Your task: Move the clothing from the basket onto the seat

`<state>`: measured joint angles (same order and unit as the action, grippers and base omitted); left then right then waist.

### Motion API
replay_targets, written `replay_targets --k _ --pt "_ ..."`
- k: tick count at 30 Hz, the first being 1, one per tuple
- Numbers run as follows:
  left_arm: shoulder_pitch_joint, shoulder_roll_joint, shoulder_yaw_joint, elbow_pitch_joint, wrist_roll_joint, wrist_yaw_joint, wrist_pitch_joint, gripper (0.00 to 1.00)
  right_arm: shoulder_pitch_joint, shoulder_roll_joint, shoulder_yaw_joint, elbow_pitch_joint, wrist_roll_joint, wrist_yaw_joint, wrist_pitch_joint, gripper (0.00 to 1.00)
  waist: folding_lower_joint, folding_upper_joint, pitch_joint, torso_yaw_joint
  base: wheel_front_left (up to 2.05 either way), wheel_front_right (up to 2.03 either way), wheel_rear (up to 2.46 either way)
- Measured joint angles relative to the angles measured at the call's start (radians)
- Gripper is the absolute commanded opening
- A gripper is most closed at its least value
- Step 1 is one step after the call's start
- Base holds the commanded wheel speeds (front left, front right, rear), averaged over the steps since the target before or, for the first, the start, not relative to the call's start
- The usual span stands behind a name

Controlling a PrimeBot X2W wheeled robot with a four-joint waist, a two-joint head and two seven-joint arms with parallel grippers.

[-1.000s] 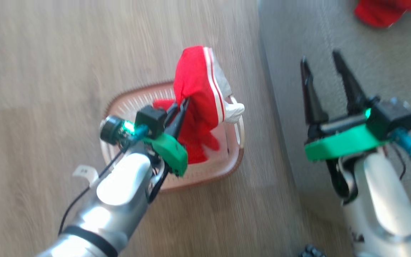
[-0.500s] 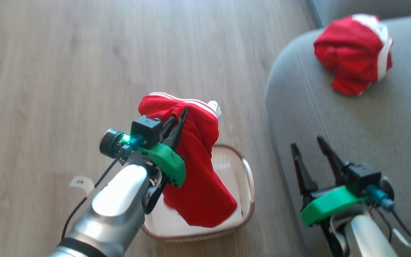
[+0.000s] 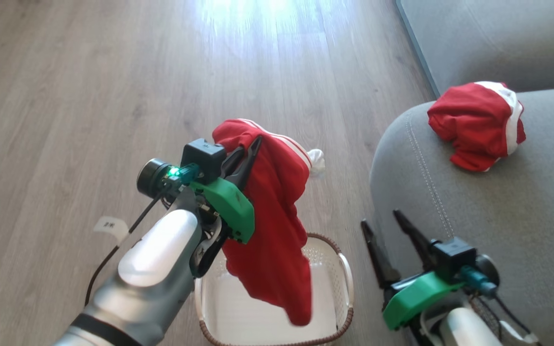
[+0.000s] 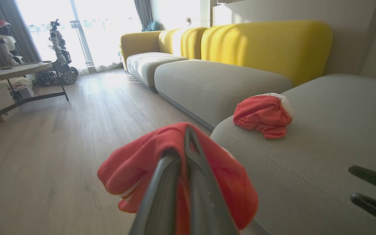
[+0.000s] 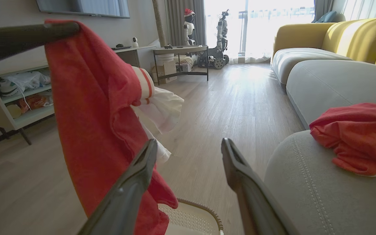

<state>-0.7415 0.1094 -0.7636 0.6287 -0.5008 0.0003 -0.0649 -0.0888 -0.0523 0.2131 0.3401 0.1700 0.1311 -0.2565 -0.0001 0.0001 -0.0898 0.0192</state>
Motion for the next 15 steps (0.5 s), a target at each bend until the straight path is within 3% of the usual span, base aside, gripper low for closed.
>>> replay_targets --k 7,15 --pt "-0.038 -0.006 -0.012 -0.032 -0.009 0.001 0.041 0.0 -0.016 0.0 0.124 0.073 -0.002 0.0 0.0 1.0 0.0 0.0 -0.021 0.03 0.0 0.0 0.0" --pt "-0.069 -0.021 -0.029 -0.055 -0.009 0.001 0.061 0.0 -0.166 -0.001 0.278 0.144 0.044 0.0 0.001 1.0 0.0 0.0 -0.036 0.065 0.0 0.0 0.0"
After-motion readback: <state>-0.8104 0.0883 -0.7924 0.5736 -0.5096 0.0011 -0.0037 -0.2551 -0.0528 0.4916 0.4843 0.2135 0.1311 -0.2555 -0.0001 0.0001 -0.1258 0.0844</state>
